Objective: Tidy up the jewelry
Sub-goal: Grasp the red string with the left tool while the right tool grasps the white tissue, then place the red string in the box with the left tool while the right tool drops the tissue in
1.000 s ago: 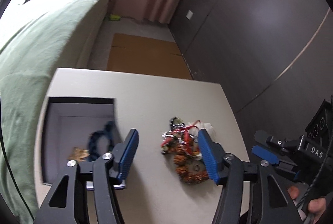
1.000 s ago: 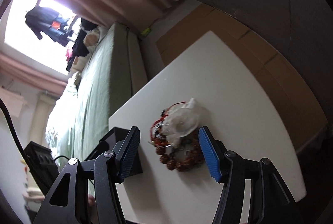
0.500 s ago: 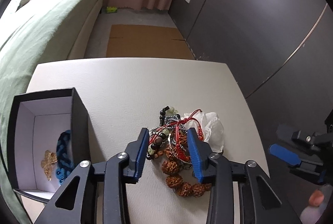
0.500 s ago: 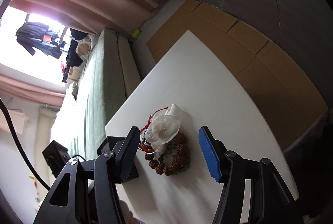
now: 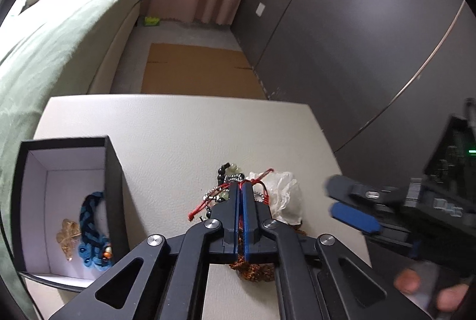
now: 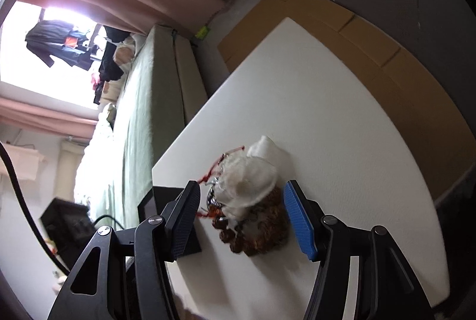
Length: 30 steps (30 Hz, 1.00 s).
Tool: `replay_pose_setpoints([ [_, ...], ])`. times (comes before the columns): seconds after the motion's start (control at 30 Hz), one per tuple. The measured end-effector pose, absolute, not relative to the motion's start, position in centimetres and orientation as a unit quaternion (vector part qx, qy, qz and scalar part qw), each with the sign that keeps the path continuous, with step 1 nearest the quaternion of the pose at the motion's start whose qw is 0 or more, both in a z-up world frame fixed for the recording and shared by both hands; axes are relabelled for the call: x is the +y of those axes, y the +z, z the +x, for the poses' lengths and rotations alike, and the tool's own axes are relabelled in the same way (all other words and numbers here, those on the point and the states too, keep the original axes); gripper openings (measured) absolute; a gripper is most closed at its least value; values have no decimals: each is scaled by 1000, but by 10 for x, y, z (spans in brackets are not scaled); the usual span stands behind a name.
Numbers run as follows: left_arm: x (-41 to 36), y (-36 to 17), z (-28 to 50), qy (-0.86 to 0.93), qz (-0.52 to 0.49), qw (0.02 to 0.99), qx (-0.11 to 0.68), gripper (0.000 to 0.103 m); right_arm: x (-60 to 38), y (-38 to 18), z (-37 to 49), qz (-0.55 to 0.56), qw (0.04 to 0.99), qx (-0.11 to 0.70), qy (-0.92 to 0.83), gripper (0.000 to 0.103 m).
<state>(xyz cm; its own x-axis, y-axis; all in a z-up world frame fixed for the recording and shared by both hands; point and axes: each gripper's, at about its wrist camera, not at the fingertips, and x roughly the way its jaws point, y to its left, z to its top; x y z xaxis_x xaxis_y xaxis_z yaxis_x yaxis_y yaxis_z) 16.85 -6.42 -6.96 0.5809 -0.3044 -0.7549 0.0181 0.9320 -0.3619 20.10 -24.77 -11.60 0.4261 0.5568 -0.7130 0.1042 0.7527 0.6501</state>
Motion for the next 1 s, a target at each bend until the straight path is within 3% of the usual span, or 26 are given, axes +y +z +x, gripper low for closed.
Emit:
replay_pose_setpoints([
  [0.63,-9,-36,143,-89,-208,884,409,1,-215,-141,228,262,790,542,119,59],
  [0.67,-7,-36,142,-86,-209,884,409,1,-215,-139,227,259,794,538,115,55],
  [0.73,-2,-36,139,-81,-211,884,409,1,-217,-135,225,257,799,532,113,32],
  [0.77,0,-35,137,-80,-212,884,408,1,-218,-133,224,255,799,532,115,12],
  [0.8,2,-35,136,-79,-212,885,407,1,-219,-131,224,251,802,530,115,6],
  [1.0,21,-23,124,-71,-227,890,390,1,-225,-102,213,257,822,486,147,3],
])
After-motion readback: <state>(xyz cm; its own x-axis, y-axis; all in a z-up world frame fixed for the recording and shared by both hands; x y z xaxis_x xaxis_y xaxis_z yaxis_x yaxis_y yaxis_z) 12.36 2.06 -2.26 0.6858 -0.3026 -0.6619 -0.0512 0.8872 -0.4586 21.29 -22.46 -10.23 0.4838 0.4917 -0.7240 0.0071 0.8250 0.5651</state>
